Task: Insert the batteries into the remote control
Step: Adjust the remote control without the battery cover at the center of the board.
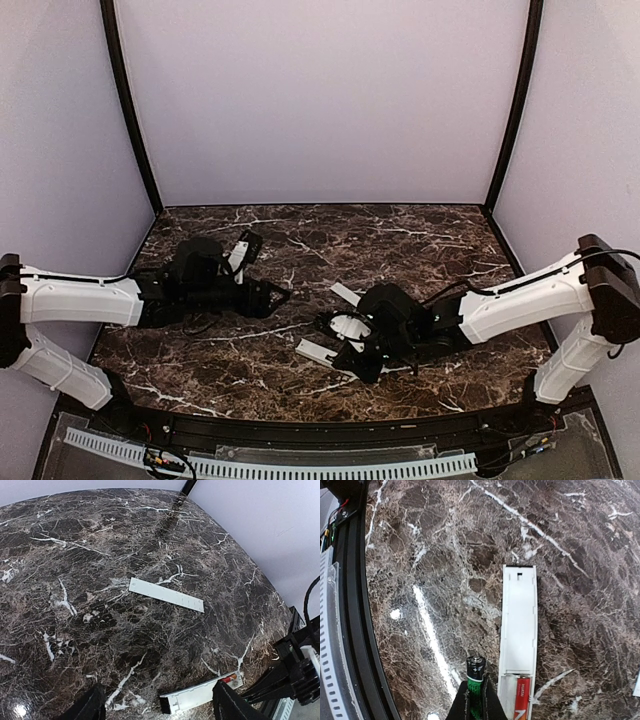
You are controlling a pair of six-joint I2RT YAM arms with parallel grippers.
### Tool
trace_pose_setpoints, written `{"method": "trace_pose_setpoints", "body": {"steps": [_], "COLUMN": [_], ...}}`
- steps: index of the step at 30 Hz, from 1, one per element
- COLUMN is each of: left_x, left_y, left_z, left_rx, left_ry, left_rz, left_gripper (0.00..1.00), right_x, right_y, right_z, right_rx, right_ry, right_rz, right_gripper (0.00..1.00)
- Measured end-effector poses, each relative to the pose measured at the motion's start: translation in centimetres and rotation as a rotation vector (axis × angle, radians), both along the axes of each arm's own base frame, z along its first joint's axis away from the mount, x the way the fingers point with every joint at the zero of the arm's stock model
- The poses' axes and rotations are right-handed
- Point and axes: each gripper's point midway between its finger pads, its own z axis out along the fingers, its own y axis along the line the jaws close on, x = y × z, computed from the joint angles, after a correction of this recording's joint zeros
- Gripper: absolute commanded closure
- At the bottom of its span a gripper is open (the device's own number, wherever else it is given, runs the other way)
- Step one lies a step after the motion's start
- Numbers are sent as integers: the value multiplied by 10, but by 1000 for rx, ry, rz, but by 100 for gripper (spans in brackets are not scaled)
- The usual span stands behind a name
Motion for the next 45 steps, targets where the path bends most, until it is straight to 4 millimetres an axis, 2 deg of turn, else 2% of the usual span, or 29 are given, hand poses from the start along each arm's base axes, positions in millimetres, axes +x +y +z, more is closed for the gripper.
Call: {"method": "trace_pose_setpoints", "body": {"steps": [3,5,6,10,13,14,16,19,22,25,29,34,42,45], "left_x": [5,5,3,-26,-47,-50,-52,-53,-64,-72,-63,-50,-56,-60], "left_y": [1,0,-1,-12,-17,-18,-28,-41,-48,-52,-64,-71,-71,-72], "left_z": [6,14,19,43,44,40,20,-23,-70,-98,-111,-120,-121,-121], "left_rx": [3,25,46,188,293,318,366,415,471,511,546,579,585,585], "left_ry": [-47,-112,-156,-395,-539,-559,-555,-512,-470,-456,-487,-493,-445,-425], "left_rz": [6,-27,-70,-409,-657,-710,-835,-983,-1111,-1188,-1207,-1177,-1177,-1171], "left_gripper": [26,26,22,14,2,2,1,1,1,1,11,34,66,71], "right_x": [1,4,6,7,7,8,15,28,37,36,34,32,30,29], "right_y": [0,1,2,1,-8,-11,-17,-28,-36,-38,-40,-45,-50,-53], "right_z": [-18,-19,-17,-1,10,12,15,15,15,17,24,30,38,39], "right_rx": [-26,-24,-15,49,95,109,128,141,143,152,174,193,198,192], "right_ry": [-2,-13,-20,-40,-38,-31,-20,2,10,17,18,17,13,15], "right_rz": [-7,-15,-20,-38,-62,-73,-102,-150,-182,-182,-181,-188,-200,-203], "right_gripper": [100,100,100,100,100,100,100,100,100,100,100,100,100,100]}}
